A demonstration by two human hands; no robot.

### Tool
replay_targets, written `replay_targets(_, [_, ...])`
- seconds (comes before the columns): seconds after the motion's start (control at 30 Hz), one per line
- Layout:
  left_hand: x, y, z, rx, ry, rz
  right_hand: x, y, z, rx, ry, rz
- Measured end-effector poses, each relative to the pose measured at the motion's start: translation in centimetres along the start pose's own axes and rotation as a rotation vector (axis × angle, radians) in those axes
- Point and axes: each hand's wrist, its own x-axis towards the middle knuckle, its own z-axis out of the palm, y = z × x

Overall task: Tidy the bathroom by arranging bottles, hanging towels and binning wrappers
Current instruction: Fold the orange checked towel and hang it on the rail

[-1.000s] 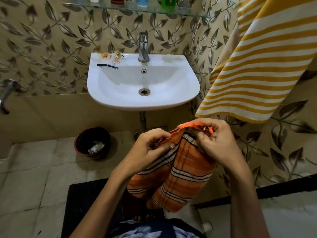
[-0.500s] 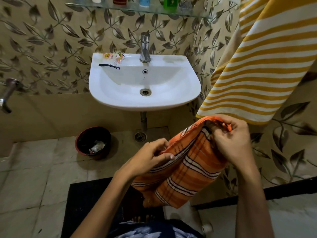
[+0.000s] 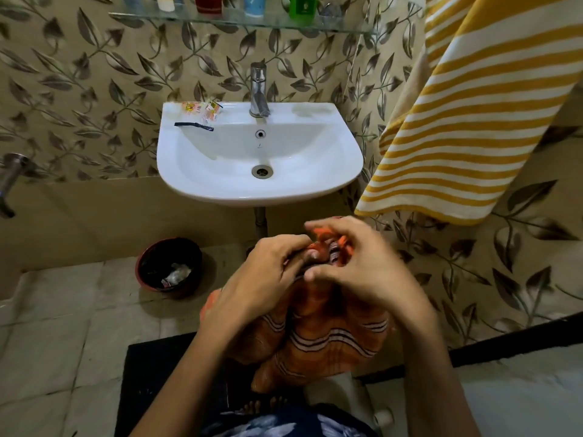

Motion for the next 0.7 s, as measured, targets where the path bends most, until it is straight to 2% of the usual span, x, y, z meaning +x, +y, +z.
replay_targets(0.07, [0.0,0.5,-0.4,-0.002,-0.005,0.013,0.4,0.6,0.8,-0.049,-0.057,0.002])
replay_targets(0.17, [-0.4,0.5,-1.0,-0.025,-0.048,-0.044,0.5,1.3,0.4,-0.049,-0.012,0.016])
replay_targets(0.3, [-0.7,0.0,-1.6,-0.087,-0.237,-0.146,0.4,1.4,0.1,0.022,0.081,-0.055])
replay_targets(0.4, [-1.1,-0.6,-2.1,-0.107,-0.340,-0.193,0.4,1.5,-0.1,0.185,0.176,-0.092])
replay_targets(0.53, [-1.5,-0.6,-2.6,-0.177,-0.293,-0.221,0.3,2.1,-1.0,0.303,0.355,-0.107])
replay_targets(0.7, [-1.4,0.3,-2.7,-0.260,-0.225,-0.174,0.3,3.3,-1.3,0.347,0.437,-0.083])
